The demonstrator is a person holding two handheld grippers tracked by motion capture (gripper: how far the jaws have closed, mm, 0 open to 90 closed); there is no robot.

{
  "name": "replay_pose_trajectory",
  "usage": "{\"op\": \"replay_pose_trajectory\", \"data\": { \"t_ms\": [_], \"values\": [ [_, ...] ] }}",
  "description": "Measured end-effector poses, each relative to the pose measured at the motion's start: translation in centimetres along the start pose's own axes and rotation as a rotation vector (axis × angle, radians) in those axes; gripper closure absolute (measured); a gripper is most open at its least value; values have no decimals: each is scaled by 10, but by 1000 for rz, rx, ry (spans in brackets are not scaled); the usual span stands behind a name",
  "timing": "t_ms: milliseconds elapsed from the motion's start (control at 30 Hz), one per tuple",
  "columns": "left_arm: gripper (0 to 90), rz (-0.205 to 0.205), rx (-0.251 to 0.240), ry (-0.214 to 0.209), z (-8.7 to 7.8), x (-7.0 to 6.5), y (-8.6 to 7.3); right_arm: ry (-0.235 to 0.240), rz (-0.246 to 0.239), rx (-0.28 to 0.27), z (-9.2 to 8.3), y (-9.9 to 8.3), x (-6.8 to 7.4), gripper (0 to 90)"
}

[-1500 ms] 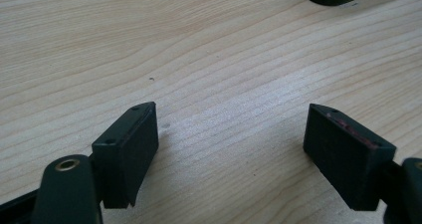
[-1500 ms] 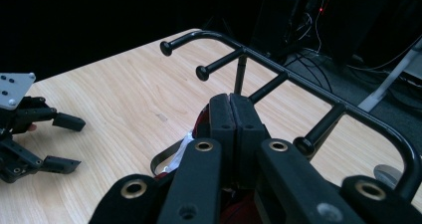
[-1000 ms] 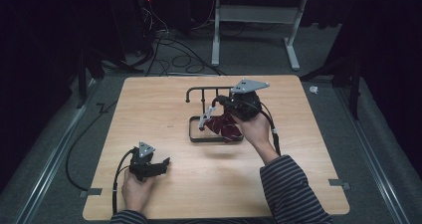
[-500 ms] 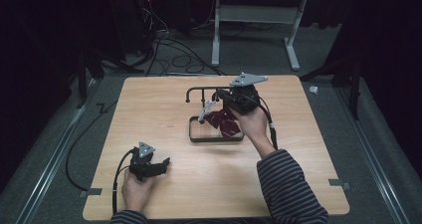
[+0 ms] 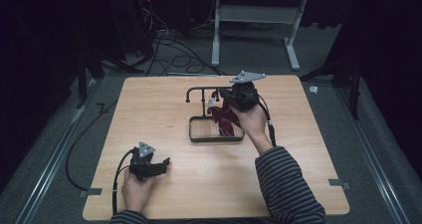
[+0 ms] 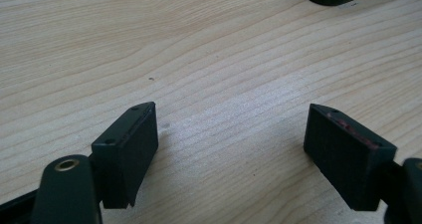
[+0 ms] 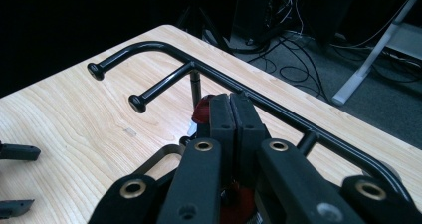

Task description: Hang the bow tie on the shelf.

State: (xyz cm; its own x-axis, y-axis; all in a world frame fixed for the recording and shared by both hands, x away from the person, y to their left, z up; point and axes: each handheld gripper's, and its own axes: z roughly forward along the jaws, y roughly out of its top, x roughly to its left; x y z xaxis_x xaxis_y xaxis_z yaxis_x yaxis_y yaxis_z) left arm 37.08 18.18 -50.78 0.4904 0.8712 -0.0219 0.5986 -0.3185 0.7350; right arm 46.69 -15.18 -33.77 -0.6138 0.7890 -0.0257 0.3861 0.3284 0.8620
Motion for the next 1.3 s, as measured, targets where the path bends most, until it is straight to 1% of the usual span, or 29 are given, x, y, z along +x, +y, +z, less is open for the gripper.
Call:
{"op": "replay_pose_trajectory", "data": {
  "t_ms": [133,400,467,767,800,867,900,1000,1167,1200,1267,1300],
  "values": [
    [220,-1,-2,0,0,0,0,-5,-1,11,2,-1,1,900],
    [220,-1,-2,0,0,0,0,-14,2,16,2,-1,-1,900],
    [220,-1,-2,-1,0,0,0,-15,9,18,2,-1,-2,883],
    [220,0,-1,0,0,0,0,-12,8,5,-3,-1,-2,850],
    [220,0,0,0,0,0,0,-7,19,4,-4,-1,-2,844],
    [220,0,0,1,0,0,0,-4,13,-6,-7,-1,-3,833],
    [219,0,0,1,0,0,0,0,10,-8,-10,-3,-3,823],
    [220,0,0,1,0,0,0,2,11,-7,-12,-4,-3,811],
    [220,0,0,1,0,0,0,10,11,-35,-24,-8,-5,796],
    [220,0,0,1,0,0,0,10,11,-35,-24,-8,-5,796],
    [220,0,0,1,0,0,0,16,35,-38,-28,-10,-8,780],
    [220,0,0,1,0,0,0,16,35,-38,-28,-10,-8,780]
  ]
}}
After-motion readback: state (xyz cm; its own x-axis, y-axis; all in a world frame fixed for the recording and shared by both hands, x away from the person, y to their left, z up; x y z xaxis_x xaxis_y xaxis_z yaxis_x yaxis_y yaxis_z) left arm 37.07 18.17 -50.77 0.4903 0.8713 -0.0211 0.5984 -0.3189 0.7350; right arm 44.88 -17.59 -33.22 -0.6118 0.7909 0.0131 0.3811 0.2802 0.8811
